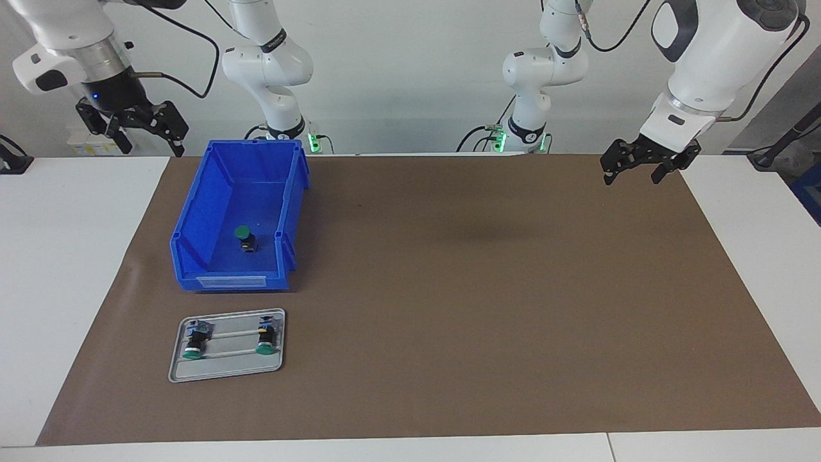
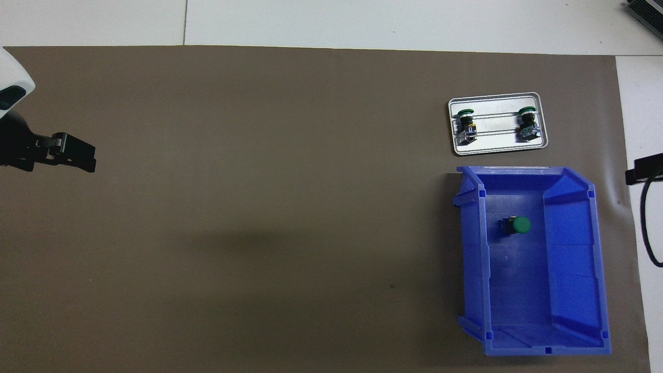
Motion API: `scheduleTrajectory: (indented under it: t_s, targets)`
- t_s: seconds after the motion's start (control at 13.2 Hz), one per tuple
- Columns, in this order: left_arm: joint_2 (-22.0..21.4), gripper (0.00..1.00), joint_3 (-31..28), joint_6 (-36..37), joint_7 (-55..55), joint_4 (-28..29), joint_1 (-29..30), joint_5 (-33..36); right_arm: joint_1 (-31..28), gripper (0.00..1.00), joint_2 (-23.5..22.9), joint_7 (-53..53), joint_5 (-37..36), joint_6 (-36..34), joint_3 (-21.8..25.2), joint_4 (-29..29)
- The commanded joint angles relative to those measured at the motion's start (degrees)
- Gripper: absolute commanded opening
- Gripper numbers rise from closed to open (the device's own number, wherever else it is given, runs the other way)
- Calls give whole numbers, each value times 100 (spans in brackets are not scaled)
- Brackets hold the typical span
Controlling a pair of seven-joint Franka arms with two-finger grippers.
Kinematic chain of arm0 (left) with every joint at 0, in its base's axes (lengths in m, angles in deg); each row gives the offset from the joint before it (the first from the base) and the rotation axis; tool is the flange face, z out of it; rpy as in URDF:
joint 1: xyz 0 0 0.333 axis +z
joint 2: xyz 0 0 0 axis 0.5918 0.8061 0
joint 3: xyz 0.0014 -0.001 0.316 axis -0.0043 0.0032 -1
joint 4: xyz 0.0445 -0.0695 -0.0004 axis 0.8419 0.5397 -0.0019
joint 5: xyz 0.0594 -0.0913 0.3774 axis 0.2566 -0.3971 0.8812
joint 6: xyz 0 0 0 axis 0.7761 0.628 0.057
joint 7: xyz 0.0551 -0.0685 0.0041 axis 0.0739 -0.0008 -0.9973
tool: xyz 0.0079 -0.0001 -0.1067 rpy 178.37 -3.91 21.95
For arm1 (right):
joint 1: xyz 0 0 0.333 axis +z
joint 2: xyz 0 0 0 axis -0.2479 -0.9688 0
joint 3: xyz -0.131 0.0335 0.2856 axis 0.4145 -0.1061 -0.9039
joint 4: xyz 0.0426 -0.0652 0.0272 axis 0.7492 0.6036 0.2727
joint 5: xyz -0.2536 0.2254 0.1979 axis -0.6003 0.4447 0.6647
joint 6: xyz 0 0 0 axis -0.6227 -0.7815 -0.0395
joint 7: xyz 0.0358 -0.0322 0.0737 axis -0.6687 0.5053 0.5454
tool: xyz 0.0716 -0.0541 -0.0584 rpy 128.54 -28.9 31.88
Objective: Place and press button with both arms
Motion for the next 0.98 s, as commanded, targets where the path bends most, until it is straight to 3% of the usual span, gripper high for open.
scheduleTrajectory:
  t_s: [0.0, 0.3, 0.91]
  targets:
    - [-160, 100, 26, 22, 38, 161, 82, -63, -71, 100, 76, 100, -3, 111, -94, 48]
    - [-160, 100, 26, 22, 38, 161, 82, -63, 139, 100, 225, 74, -117, 401, -111, 407]
    - [-160, 100, 26, 22, 38, 161, 82, -63, 272, 100, 278, -41, -108, 243, -111, 417]
